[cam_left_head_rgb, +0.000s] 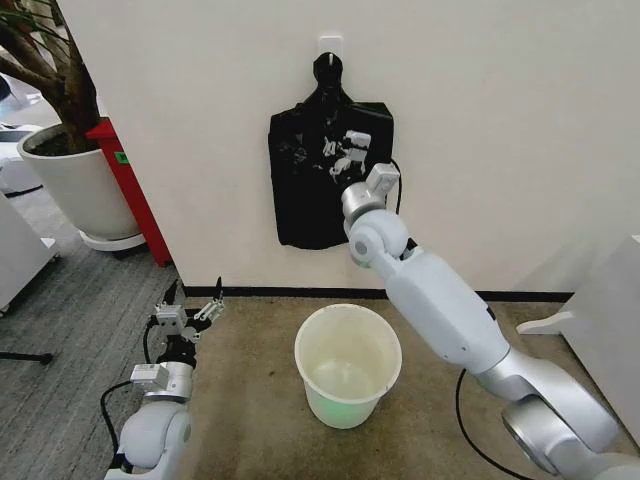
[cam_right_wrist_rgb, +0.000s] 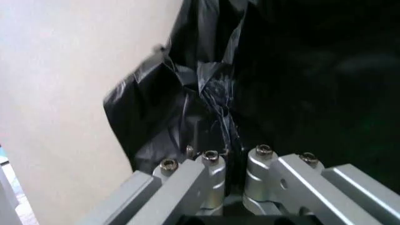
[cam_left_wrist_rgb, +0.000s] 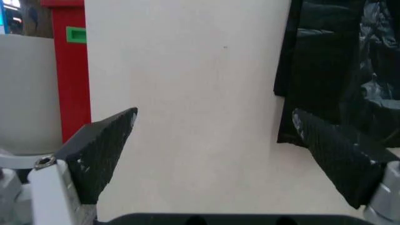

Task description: Place the garbage bag over the trash bin.

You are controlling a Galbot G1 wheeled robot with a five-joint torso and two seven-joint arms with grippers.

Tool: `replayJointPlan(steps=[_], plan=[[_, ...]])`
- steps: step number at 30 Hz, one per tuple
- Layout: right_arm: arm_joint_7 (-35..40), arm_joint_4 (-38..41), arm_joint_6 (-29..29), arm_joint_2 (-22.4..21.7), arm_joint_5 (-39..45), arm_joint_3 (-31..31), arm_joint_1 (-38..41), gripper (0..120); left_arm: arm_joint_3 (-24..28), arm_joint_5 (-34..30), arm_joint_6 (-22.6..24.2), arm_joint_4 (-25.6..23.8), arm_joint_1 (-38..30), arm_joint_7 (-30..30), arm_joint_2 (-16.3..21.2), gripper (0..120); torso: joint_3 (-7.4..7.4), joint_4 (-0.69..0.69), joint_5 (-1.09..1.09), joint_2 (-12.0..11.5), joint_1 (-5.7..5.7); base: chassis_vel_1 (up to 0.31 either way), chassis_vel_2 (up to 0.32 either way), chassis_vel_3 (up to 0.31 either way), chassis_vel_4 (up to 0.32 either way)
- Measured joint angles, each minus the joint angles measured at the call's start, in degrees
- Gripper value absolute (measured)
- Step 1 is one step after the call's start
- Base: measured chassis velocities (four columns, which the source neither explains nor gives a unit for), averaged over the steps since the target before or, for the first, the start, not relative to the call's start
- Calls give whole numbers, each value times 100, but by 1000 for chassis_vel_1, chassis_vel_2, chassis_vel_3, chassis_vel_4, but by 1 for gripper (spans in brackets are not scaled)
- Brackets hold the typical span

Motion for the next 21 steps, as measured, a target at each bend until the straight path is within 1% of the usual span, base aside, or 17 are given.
replayJointPlan(steps=[21], plan=[[-84, 189, 51, 43, -338, 160, -902, 0, 13, 29, -2, 20, -16, -2, -17, 98, 0, 0, 0, 0, 0, 0, 0, 0, 0]])
